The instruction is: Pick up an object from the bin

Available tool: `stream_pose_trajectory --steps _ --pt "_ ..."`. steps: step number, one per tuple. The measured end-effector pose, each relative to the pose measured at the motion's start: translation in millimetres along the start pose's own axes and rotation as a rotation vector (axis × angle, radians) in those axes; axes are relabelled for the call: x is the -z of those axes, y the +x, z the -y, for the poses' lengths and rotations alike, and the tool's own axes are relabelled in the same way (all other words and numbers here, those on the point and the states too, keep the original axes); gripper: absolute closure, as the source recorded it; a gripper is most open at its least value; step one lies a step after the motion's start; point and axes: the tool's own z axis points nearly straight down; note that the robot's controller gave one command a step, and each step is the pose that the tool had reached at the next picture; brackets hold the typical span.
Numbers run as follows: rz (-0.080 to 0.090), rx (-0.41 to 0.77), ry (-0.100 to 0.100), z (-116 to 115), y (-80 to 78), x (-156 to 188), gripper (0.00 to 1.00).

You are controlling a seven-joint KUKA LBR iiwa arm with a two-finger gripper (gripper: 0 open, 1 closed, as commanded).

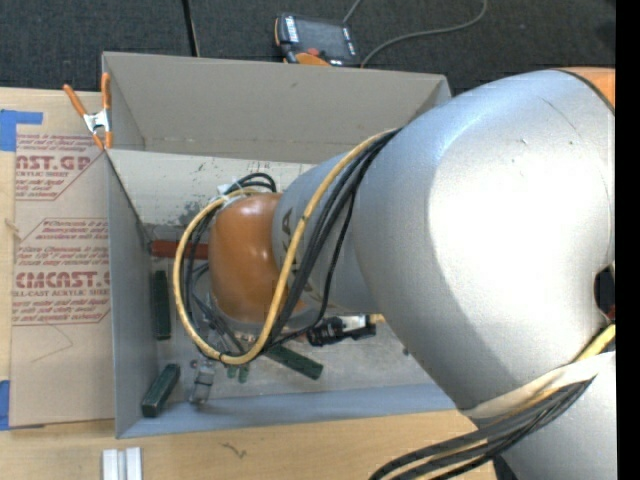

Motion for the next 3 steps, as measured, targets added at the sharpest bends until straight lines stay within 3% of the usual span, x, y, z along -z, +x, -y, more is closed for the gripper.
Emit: stream_pose_trajectory --steps 1,2,3 --pt "0.012 0.457 -0.005 -18.1 1.2 76.0 0.00" --pt "0.004 0.252 -0.002 -24.9 1.5 1.8 0.00" --pt "0.005 0.252 -0.003 -25.0 0.9 3.1 1.00"
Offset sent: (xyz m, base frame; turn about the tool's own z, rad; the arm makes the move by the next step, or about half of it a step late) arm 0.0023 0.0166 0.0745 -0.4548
